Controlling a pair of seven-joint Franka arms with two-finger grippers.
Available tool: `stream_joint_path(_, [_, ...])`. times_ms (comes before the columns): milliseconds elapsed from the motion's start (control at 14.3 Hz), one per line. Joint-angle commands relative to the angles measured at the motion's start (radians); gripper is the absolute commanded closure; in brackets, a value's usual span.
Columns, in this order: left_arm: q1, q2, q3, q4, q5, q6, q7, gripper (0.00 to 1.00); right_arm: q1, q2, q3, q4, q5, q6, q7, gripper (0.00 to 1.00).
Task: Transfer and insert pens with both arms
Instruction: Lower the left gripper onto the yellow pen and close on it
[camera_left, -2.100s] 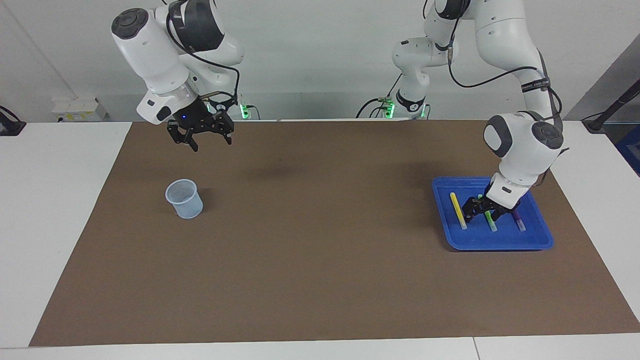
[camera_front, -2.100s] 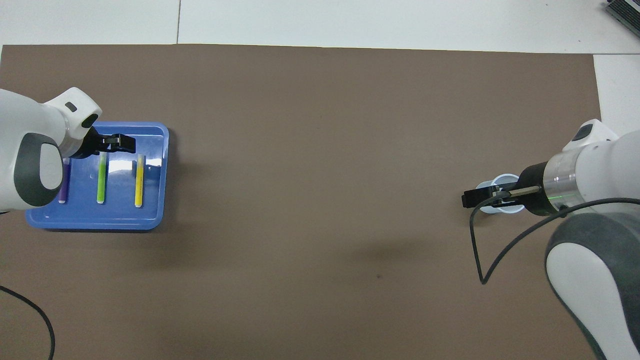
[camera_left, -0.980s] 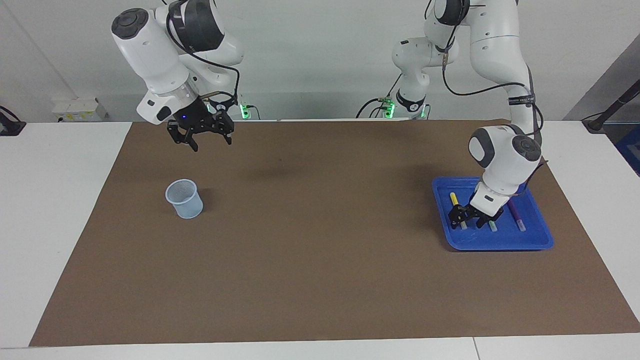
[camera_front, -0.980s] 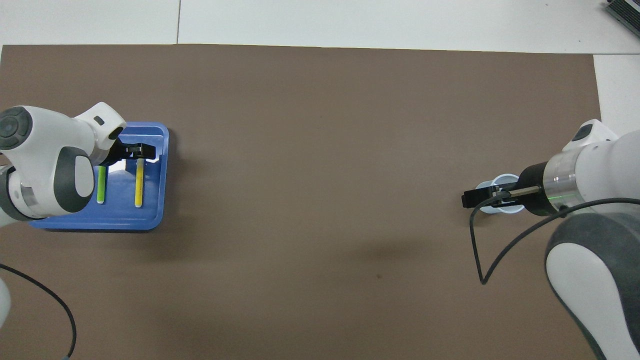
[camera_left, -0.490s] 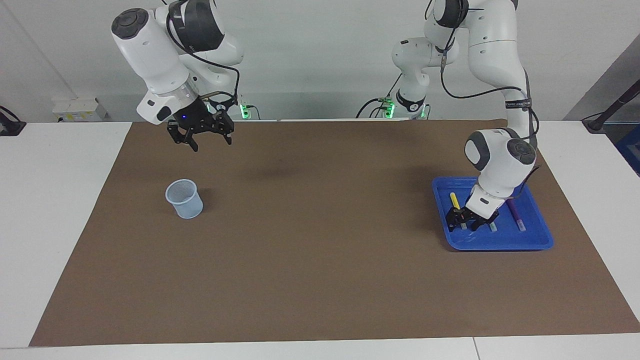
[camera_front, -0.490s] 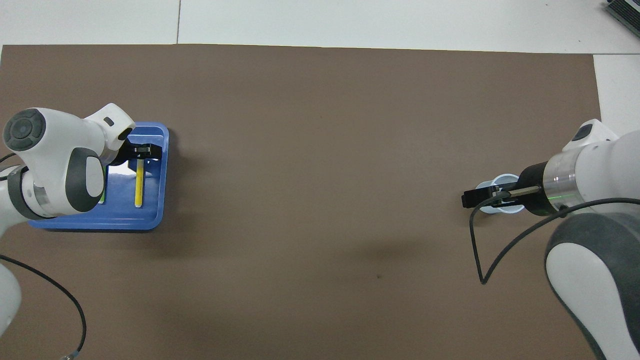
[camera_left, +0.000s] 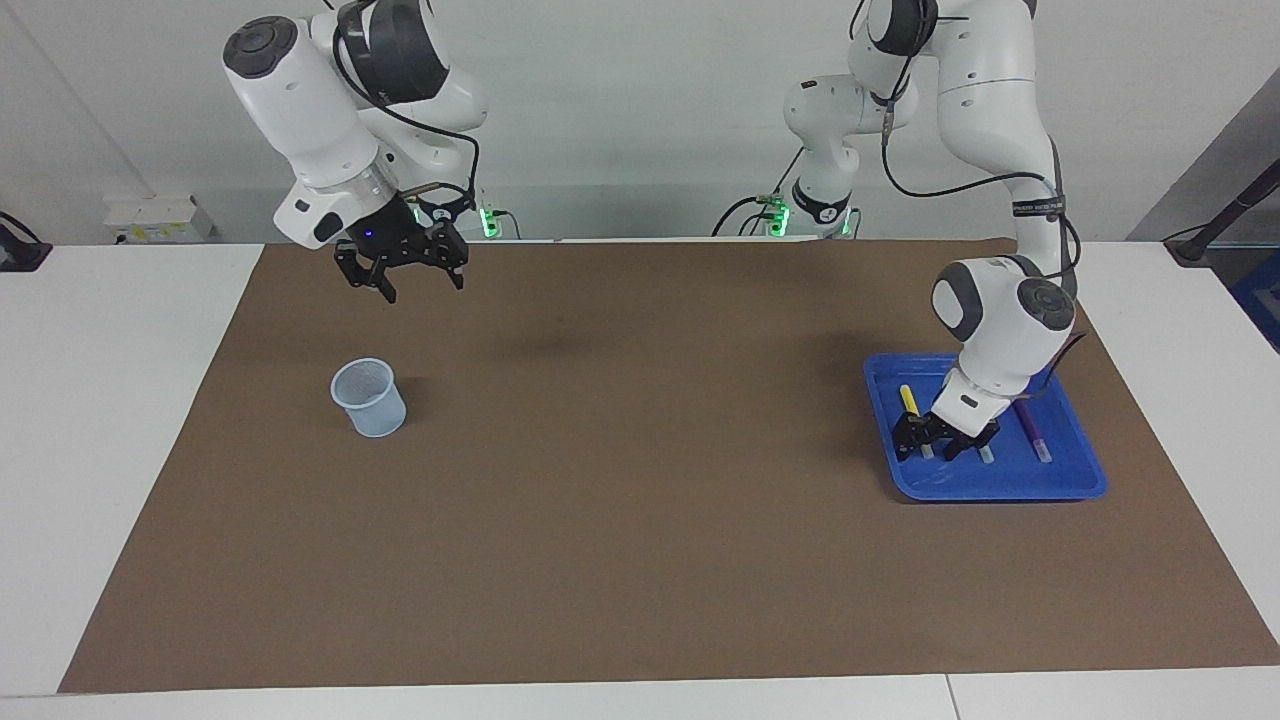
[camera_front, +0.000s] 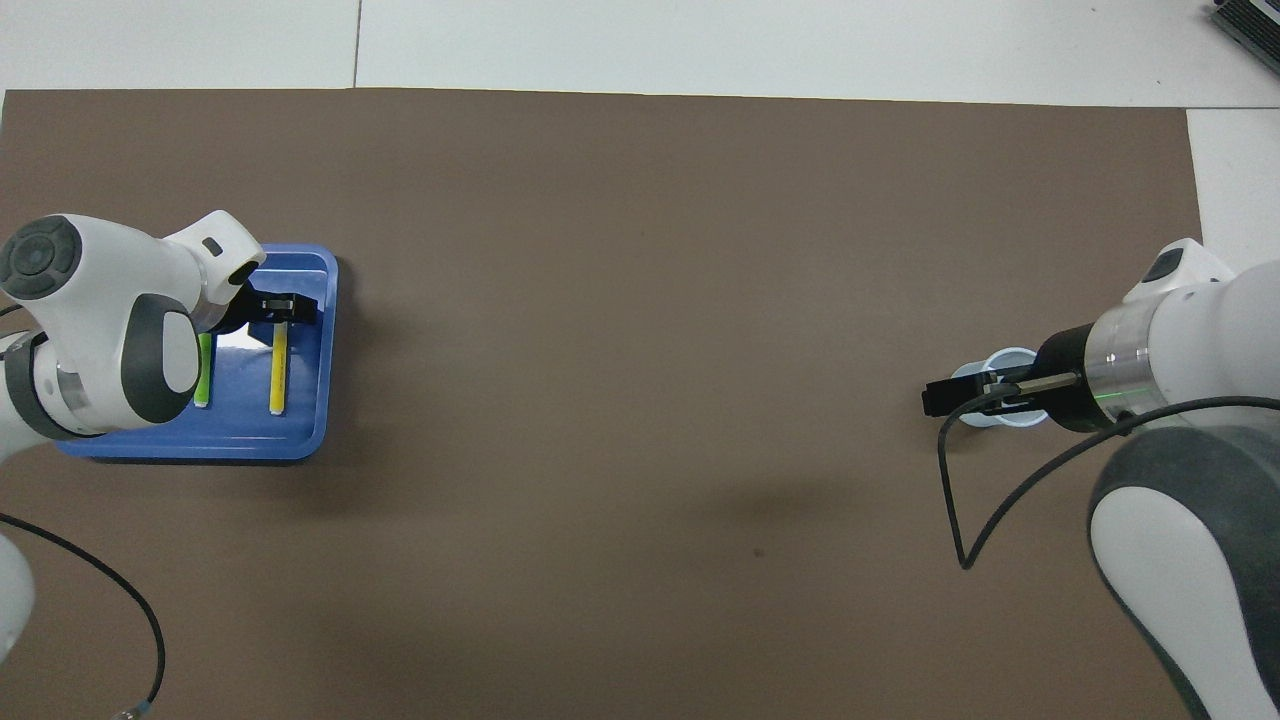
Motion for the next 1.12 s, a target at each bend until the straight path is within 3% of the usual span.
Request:
stream_joint_path(0, [0.006,-0.004,0.005,-0.005,-0.016,-0.021,0.029,0.42,-0.006,-0.018,0.002,-0.016,0.017,0.005,-0.021,0.00])
stream_joint_path(140, [0.007,-0.003,0.005,-0.004,-0.016,-0.020,0.027,0.61,-0.004,-0.018,0.002,-0.016,0.017,0.005,-0.021,0.00])
stream_joint_path(560, [0.007,-0.003,0.005,-0.004,-0.016,-0.015,0.018,0.82,-0.004,-0.018,0.002,-0.016,0.017,0.005,-0.021,0.00])
stream_joint_path(770, [0.009,-0.003,0.005,-0.004,-0.025,-0.018,0.011,1.00,-0.004,-0.018,0.002,-0.016,0.017,0.005,-0.021,0.00])
stream_joint_path(1050, [0.009,-0.003,0.005,-0.002,-0.025,-0.026,0.007,1.00,-0.004,-0.018,0.002,-0.016,0.017,0.005,-0.021,0.00])
